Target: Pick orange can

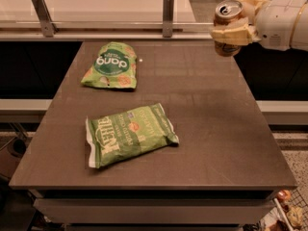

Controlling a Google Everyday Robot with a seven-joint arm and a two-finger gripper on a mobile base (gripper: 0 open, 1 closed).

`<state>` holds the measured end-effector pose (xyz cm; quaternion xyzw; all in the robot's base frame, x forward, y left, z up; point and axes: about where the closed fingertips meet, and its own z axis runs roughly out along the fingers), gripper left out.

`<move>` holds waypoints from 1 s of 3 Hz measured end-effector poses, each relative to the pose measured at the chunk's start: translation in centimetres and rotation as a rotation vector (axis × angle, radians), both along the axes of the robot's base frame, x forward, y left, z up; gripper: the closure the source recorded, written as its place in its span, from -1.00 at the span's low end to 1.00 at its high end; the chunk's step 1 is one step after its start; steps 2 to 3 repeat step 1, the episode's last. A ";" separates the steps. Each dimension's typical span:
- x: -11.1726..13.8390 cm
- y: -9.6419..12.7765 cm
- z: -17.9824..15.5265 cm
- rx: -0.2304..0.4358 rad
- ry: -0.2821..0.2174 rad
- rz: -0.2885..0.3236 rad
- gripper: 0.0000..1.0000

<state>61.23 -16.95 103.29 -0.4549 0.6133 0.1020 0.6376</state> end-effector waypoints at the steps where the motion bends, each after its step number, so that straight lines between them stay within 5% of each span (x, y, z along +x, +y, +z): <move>1: -0.1 0.1 0.2 -0.003 -0.004 0.000 1.00; 3: -0.1 0.1 0.2 -0.003 -0.004 0.000 1.00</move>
Offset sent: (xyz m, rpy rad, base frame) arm 0.0000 0.0000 0.0000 0.0000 0.0000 0.0000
